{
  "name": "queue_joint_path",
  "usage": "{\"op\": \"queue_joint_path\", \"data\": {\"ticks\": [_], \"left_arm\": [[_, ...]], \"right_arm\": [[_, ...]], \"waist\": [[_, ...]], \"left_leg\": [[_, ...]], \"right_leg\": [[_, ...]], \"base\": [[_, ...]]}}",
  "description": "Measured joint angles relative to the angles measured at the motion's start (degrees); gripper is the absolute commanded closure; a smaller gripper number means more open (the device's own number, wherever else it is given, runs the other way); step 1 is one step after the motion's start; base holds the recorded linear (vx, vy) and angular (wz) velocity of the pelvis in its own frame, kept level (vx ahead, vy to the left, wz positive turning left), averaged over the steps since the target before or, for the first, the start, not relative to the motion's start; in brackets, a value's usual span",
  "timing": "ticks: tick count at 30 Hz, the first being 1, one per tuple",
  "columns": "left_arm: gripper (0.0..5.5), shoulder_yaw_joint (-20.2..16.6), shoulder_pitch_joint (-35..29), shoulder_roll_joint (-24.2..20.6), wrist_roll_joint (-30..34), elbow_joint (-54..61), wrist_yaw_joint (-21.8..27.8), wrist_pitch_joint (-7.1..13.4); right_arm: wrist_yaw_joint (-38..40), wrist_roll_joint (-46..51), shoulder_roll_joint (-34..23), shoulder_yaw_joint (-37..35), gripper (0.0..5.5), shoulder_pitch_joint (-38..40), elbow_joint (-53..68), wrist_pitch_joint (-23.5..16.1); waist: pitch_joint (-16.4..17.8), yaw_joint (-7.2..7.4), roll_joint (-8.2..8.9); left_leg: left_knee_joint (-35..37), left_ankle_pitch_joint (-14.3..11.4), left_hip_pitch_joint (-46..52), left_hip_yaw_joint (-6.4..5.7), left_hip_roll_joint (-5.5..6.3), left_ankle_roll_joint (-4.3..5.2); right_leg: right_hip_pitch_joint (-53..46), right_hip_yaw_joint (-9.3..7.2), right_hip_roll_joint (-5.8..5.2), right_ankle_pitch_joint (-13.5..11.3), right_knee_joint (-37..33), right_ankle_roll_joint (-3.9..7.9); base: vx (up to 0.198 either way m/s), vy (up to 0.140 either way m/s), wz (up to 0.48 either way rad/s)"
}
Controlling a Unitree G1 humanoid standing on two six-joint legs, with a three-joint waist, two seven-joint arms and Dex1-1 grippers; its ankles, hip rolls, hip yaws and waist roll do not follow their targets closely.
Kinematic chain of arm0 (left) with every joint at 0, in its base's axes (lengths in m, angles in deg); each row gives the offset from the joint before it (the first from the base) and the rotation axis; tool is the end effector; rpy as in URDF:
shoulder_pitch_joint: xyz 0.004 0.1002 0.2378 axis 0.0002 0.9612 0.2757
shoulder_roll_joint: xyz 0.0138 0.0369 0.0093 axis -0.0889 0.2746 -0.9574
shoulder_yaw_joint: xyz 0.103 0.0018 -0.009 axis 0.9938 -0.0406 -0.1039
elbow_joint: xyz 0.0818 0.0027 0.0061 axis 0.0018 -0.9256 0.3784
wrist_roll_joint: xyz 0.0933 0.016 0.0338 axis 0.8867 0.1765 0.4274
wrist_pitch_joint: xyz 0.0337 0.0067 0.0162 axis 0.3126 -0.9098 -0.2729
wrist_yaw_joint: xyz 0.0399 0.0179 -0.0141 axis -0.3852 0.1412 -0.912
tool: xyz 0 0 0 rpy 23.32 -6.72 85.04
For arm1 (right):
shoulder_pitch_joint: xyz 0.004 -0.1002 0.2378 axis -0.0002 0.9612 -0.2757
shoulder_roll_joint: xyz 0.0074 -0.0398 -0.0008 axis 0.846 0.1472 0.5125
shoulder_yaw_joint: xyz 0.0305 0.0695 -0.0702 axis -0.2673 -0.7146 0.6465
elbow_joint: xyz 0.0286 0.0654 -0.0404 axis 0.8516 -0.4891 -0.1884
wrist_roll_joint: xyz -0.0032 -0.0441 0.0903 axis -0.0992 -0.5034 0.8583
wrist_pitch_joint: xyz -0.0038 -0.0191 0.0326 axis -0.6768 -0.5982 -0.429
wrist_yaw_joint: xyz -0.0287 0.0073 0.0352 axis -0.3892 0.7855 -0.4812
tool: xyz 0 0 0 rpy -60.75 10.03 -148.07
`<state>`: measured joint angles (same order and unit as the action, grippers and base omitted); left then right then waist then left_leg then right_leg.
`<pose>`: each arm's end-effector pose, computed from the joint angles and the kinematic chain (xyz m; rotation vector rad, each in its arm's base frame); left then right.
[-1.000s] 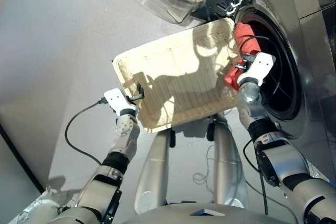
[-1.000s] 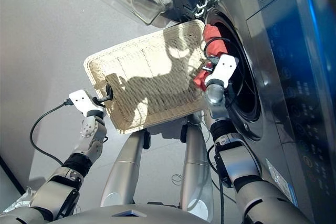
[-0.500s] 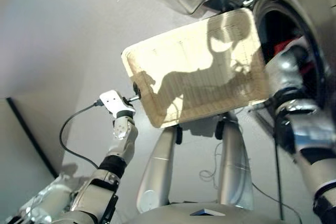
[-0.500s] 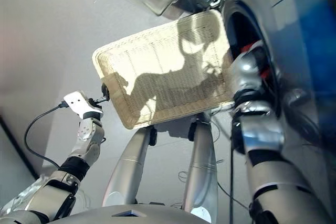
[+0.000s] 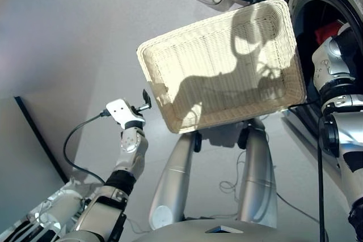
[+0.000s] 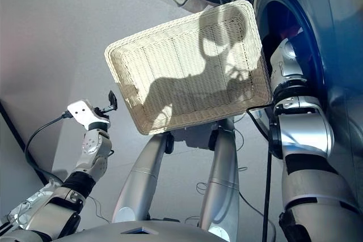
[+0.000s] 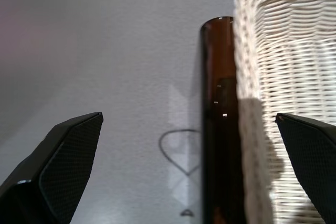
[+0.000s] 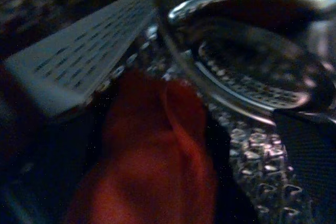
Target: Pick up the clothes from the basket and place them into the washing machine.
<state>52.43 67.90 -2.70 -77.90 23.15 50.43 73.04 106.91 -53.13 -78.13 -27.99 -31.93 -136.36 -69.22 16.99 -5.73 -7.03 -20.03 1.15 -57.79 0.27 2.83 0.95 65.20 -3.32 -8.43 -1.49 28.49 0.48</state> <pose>0.2488 0.1726 0.0234 -0.2804 -0.1034 0.2195 0.3531 -0.2647 0.2163 0.0130 -0.3931 -0.8363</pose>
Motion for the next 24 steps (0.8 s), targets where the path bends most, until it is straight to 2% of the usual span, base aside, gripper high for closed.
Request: {"op": "queue_joint_path", "data": {"ticks": [7,11,17,21,22,24], "left_arm": [[0.0,-1.3,-0.1,-0.3,-1.5,-4.1,5.0,-1.4],[0.0,-1.7,0.0,0.1,-1.6,-6.2,6.9,-2.2],[0.0,-2.3,-0.1,0.7,-1.5,-12.6,8.6,-2.6],[0.0,-2.5,1.4,0.9,-0.2,-16.7,9.0,-3.5],[0.0,-2.4,1.5,1.2,0.4,-18.1,9.5,-3.6],[0.0,-2.5,1.7,1.6,2.0,-19.3,9.7,-3.7]], "right_arm": [[-15.0,5.7,6.9,5.5,0.0,8.2,0.8,-0.2],[-21.0,9.6,10.4,6.3,0.0,11.0,2.1,-0.3],[-25.4,11.2,13.5,8.1,0.0,16.2,4.1,-0.3],[-27.7,11.2,17.9,8.5,0.0,23.1,4.8,-0.3],[-28.1,11.2,18.8,8.7,0.0,25.4,5.1,-0.3],[-28.7,11.2,20.0,8.5,0.0,28.9,5.3,-0.3]], "waist": [[0.7,3.1,1.33],[0.6,2.8,1.53],[0.2,2.73,2.44],[-1.1,2.64,4.86],[-1.3,2.65,5.16],[-1.5,2.7,5.6]], "left_leg": [[0.9,-0.3,4.6,-0.31,-0.69,-0.02],[1.2,-0.4,6.2,-0.5,-1.23,0.17],[3.5,-0.1,11.1,-1.84,-1.77,0.56],[6.9,0.1,17.9,-2.0,-2.2,0.8],[7.9,0.4,20.1,-2.13,-2.2,0.75],[9.2,0.5,23.1,-2.56,-2.19,0.59]], "right_leg": [[-5.3,-0.85,0.72,-0.2,-2.1,0.06],[-7.4,-1.24,1.06,-0.1,-2.9,0.23],[-12.9,-2.75,1.53,-0.2,-5.4,-0.02],[-19.1,-3.13,1.92,-0.1,-7.7,-0.25],[-21.4,-3.92,1.92,-0.1,-8.5,-0.26],[-24.6,-4.42,1.73,0.2,-9.5,-0.13]], "base": [[0.0,0.0,0.0],[0.0,0.0,0.0],[0.0,0.0,0.0],[0.031,0.003,-0.027],[0.0,0.0,0.0],[0.04,0.013,0.044]]}}
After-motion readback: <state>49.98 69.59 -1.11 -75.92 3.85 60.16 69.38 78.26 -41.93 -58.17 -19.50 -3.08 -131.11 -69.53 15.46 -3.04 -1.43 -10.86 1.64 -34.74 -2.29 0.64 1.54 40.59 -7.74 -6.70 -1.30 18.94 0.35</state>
